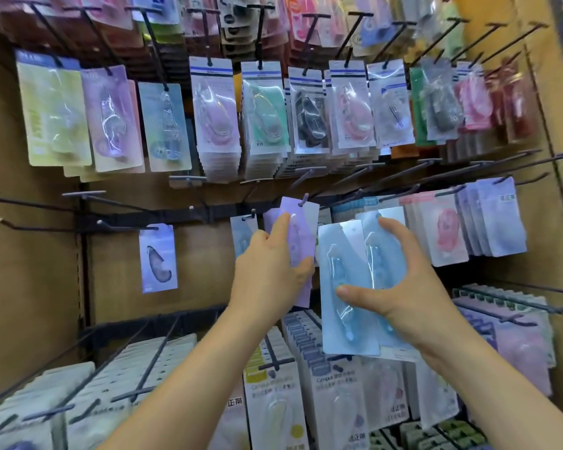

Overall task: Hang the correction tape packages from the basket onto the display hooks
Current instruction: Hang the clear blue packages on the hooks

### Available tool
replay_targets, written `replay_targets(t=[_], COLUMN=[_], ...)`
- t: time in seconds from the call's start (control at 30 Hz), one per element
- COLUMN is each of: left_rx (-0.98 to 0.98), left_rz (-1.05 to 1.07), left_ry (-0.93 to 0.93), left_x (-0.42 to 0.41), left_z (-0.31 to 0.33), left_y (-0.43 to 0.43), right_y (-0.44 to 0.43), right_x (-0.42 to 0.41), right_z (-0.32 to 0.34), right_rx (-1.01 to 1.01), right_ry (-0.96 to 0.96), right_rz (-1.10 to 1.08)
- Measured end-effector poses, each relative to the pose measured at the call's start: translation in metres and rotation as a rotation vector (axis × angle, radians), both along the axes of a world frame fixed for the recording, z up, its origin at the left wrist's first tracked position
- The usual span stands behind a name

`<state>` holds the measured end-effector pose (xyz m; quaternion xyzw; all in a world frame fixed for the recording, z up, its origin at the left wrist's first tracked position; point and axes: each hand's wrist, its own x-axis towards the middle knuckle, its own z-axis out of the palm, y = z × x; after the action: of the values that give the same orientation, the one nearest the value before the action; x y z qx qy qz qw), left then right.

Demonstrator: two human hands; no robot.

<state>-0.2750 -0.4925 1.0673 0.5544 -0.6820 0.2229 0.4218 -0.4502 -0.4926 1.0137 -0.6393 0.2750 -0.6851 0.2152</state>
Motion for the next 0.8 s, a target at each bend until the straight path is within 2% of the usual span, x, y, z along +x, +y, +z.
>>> replay_targets(t=[0.17,0.3,0.5,0.8], left_rx=[0.036,0.062,0.175,0.145], left_rz=[0.216,0.289,0.348,0.549], left_ry=[-0.147,-0.199,-0.089,-0.087], left_x=[-0.003,-0.007,-0.015,-0.024], left_z=[0.006,0.010,0.015,0.017], left_y=[-0.016,-0.040,-0.077,-0.089], right_y=[-0.006,-0.016,-0.042,-0.075], right_x=[-0.008,-0.016,-0.024,-0.021], right_z=[0.002,0.003,0.004,-0.001], right_rx=[0.010,0.001,-0.048,-0.099], right_ry=[0.019,-0.005,-0.039,-0.092], right_rz=[-0.042,-0.019,0.068,0.231])
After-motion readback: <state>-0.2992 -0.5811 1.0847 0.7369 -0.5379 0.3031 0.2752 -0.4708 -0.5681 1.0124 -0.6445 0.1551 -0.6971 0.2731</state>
